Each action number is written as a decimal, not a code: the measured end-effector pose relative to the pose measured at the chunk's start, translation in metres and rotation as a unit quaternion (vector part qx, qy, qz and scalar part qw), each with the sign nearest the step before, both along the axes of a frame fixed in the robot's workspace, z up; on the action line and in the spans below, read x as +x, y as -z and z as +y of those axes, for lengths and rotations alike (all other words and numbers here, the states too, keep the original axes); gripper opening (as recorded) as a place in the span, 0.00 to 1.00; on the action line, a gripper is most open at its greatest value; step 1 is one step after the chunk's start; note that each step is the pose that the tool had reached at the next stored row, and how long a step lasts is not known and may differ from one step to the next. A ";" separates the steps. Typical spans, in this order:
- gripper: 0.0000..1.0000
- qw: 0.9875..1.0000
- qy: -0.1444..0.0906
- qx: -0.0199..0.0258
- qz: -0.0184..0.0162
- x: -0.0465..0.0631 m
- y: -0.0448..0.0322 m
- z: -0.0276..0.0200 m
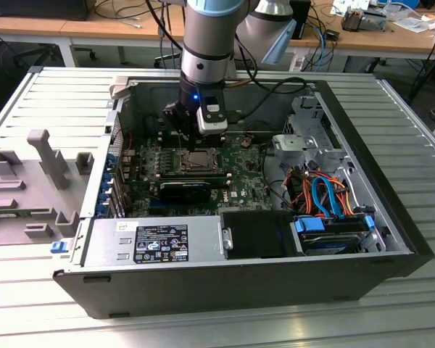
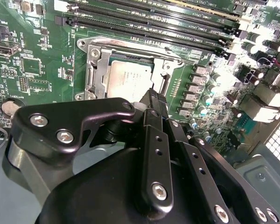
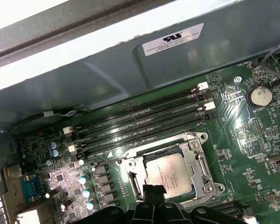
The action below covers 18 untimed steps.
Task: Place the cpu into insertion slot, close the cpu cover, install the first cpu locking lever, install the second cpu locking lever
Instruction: 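Install the first cpu locking lever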
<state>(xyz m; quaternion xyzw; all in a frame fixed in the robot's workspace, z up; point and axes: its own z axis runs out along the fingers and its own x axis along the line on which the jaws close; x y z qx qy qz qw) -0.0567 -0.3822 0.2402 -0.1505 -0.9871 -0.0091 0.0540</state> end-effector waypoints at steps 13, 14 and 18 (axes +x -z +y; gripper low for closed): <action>0.11 1.000 -0.020 0.000 0.000 0.000 0.0000 0.0000; 0.11 1.000 -0.021 0.000 0.000 0.000 -0.0001 0.0000; 0.11 1.000 -0.026 0.000 0.000 0.000 0.0000 0.0000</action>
